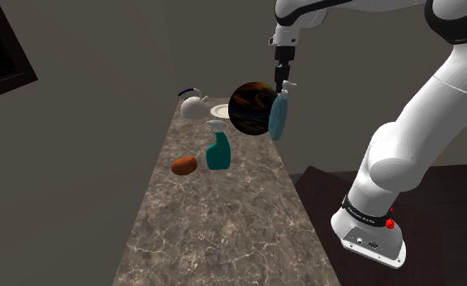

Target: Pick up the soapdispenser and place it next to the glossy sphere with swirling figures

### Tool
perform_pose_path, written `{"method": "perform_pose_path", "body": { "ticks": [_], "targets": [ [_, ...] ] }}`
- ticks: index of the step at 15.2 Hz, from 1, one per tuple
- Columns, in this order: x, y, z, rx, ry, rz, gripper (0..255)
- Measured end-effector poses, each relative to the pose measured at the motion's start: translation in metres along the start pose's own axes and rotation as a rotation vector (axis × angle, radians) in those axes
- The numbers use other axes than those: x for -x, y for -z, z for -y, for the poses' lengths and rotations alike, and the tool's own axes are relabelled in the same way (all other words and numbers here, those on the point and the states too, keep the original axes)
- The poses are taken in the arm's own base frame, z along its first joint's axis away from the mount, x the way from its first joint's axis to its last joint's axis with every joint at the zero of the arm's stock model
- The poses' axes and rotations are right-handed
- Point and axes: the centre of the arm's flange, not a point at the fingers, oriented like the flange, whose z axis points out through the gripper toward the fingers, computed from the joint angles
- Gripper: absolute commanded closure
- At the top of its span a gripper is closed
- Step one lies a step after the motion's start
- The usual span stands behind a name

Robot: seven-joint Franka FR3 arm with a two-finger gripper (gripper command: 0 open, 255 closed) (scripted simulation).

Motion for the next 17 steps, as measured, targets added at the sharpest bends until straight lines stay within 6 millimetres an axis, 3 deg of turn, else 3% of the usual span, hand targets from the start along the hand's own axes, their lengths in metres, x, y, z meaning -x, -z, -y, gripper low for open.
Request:
{"method": "perform_pose_path", "body": {
  "ticks": [17],
  "targets": [
    [-0.004,-0.087,-0.013,0.0,0.0,0.0,255]
  ]
}}
